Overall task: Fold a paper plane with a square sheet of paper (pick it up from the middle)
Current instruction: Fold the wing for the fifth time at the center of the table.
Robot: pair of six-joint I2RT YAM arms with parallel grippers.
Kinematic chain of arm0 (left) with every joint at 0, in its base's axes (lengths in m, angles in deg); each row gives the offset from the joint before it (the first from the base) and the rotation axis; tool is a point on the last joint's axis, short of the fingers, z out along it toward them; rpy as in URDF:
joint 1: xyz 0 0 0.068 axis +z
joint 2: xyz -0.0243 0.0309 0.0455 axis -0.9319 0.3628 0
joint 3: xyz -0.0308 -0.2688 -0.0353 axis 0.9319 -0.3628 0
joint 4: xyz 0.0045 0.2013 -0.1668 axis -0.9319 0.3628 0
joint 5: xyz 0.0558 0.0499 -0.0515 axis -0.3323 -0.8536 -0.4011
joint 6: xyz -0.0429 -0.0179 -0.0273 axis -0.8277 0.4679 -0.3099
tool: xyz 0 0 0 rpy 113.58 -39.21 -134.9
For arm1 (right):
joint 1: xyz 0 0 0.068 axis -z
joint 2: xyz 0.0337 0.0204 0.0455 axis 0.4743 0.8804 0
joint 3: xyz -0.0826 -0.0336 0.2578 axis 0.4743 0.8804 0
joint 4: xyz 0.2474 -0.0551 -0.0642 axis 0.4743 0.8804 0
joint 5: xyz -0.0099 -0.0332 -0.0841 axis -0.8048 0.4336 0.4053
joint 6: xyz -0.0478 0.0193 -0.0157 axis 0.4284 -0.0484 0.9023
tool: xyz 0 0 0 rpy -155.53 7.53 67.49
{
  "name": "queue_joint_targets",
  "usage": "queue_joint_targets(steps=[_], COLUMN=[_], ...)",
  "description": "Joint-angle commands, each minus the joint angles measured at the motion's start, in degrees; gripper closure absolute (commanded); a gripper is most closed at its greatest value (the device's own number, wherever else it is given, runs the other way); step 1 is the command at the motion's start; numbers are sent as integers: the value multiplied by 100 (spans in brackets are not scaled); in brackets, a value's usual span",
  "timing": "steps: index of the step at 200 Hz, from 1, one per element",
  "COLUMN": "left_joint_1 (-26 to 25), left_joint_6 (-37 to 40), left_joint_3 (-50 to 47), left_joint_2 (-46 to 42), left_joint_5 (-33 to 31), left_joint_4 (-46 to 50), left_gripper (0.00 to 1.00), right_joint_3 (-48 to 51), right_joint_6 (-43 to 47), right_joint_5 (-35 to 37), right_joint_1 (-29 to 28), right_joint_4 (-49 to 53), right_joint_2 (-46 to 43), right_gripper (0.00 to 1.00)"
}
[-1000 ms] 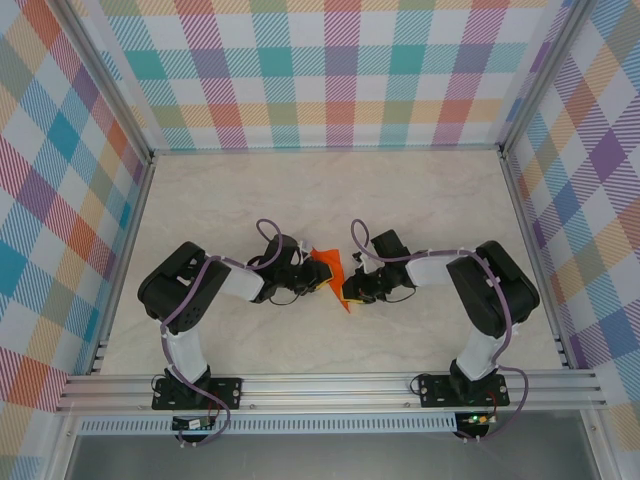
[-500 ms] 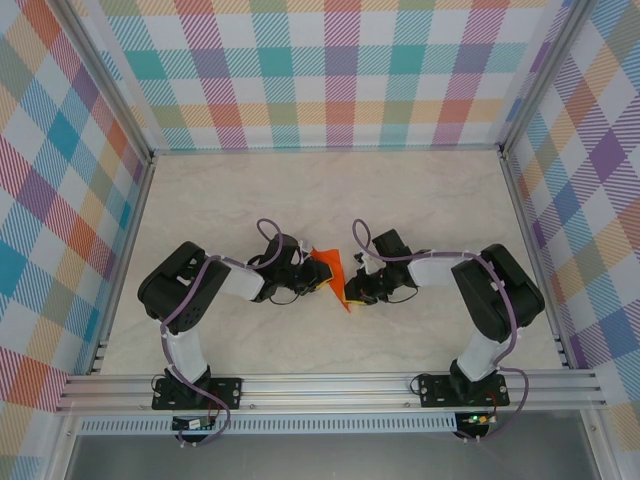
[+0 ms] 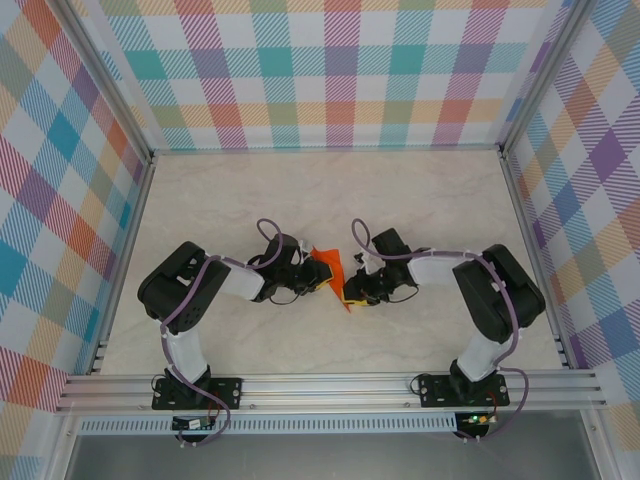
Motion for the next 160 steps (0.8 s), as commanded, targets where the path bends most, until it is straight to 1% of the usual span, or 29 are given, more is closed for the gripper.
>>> queue_joint_targets(steps=[1, 17, 36, 51, 71, 106, 160], left_joint_1=[-49, -42, -45, -42, -44, -47, -44], left_joint_6=[110, 121, 120, 120, 120, 119, 118], left_joint_3=[27, 49, 55, 59, 59, 106, 167], left_joint_2=[68, 67, 70, 66, 57, 52, 69], left_joint_5=[-231, -233, -240, -255, -273, -295, -313], left_joint_4=[469, 492, 511, 534, 573, 710, 847], left_gripper=[81, 81, 81, 81, 81, 81, 81], right_joint_3=[44, -1, -167, -284, -421, -625, -725], right_joint_6=[142, 146, 142, 107, 43, 100, 212], right_joint_5=[584, 569, 223, 51, -48, 218, 677], right_joint_1=[18, 10, -78, -190, -343, -516, -525], right_joint_4=[395, 450, 415, 348, 248, 473, 878], right_joint_2=[-737, -970, -880, -646, -400, -139, 276], right_gripper=[66, 67, 77, 85, 91, 93, 93])
